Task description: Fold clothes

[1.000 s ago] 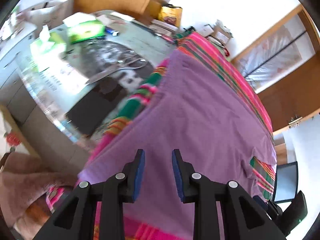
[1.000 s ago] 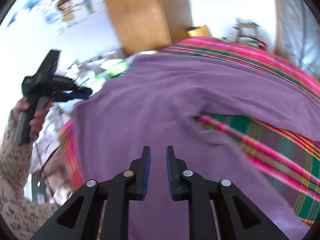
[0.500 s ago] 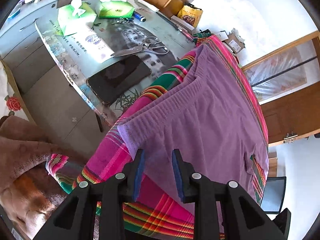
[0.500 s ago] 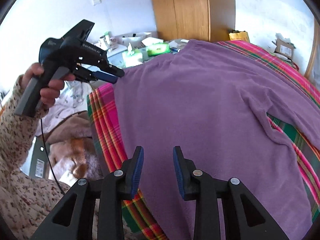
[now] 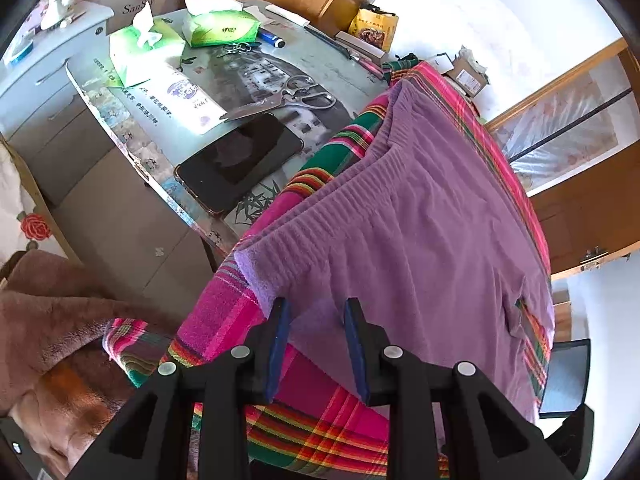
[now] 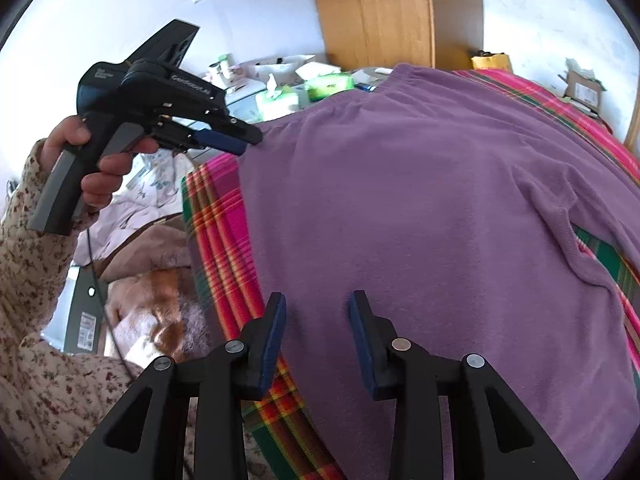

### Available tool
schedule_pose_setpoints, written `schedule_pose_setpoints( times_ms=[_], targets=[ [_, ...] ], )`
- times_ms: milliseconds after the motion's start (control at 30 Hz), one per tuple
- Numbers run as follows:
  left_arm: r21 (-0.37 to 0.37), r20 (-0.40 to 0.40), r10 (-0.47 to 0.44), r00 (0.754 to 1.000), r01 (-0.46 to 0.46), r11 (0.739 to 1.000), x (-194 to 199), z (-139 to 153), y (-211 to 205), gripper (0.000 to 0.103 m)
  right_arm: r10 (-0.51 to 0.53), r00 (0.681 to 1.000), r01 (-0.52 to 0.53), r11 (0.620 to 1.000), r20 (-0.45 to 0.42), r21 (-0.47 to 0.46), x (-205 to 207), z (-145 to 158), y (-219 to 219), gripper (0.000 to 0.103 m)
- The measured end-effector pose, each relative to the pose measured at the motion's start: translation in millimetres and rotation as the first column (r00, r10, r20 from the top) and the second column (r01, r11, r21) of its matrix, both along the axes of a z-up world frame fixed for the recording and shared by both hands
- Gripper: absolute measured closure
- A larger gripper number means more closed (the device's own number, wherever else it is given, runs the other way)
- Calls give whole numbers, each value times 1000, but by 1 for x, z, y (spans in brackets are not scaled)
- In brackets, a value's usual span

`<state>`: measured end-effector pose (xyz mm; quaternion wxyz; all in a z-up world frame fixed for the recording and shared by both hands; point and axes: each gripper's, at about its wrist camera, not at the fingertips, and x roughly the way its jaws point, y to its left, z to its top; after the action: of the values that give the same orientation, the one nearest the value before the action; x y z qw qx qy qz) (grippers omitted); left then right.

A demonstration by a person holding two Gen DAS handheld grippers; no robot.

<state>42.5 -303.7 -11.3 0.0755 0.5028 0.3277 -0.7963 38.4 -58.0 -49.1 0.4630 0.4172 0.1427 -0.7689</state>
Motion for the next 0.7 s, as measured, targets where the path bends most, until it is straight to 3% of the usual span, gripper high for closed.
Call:
schedule_pose_setpoints(
  times_ms=[200,267,467,700],
  targets=[
    [-99,3,-14,1000,14,995,-6,10,14,74,-89,996,89,996,5,-28,-20,4,6,68],
    [-167,-6,-13,1000,12,986,-8,15,21,74,-97,995,98,995,23,-14,-22,-3,4,68],
    [-281,-50,-48,998,32,959,-16,28,42,74,-48,998,48,999,-31,-7,-8,4,-2,68],
    [-403,-74,-147,986,105,909,-27,34,75,74,-250,966,251,968,-70,4,-38,9,14,67]
  ],
)
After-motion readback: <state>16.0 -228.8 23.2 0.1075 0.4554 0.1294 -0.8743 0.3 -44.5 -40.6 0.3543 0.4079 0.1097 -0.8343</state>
